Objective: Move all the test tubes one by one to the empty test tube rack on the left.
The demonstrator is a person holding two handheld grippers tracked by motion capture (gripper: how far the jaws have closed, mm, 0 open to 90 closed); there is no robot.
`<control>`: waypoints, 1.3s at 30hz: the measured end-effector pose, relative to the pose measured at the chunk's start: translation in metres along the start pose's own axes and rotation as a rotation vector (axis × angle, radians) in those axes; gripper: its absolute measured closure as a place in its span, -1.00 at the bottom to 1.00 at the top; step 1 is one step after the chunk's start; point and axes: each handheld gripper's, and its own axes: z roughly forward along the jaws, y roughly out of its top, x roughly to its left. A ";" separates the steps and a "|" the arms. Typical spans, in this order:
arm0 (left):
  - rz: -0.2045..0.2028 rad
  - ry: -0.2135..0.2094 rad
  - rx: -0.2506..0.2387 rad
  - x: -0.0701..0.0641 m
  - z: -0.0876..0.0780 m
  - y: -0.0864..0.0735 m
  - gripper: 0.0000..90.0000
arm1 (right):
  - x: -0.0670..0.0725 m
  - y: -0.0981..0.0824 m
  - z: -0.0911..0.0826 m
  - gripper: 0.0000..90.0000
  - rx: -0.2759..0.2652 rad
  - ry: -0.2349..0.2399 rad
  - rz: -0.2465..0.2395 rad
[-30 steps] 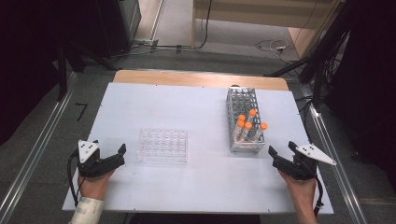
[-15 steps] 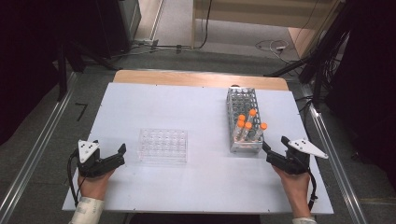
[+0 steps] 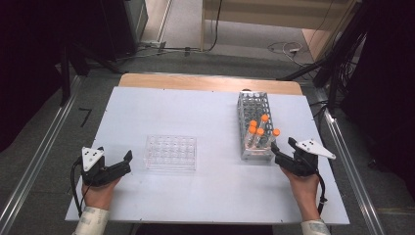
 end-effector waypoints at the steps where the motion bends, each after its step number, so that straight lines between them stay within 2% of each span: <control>1: 0.000 0.000 0.000 0.000 0.000 0.000 -0.90 | 0.000 0.001 0.001 -0.25 -0.001 0.002 -0.003; 9: -0.001 0.000 0.000 0.001 0.000 0.000 -0.90 | 0.001 0.005 0.012 0.14 -0.013 0.019 -0.016; 15: 0.000 -0.001 -0.001 0.000 0.000 0.000 -0.90 | 0.006 0.004 0.018 0.30 -0.032 0.016 -0.047; 27: -0.001 -0.003 0.001 0.000 0.000 0.000 -0.90 | 0.008 0.003 0.027 0.58 -0.029 0.006 -0.055; 32: -0.001 -0.001 0.000 0.000 -0.001 0.000 -0.90 | 0.008 0.007 0.022 0.58 -0.053 0.010 -0.049; 39: 0.004 -0.007 -0.005 0.000 -0.001 0.001 -0.90 | 0.009 0.022 0.000 0.58 -0.134 0.018 -0.039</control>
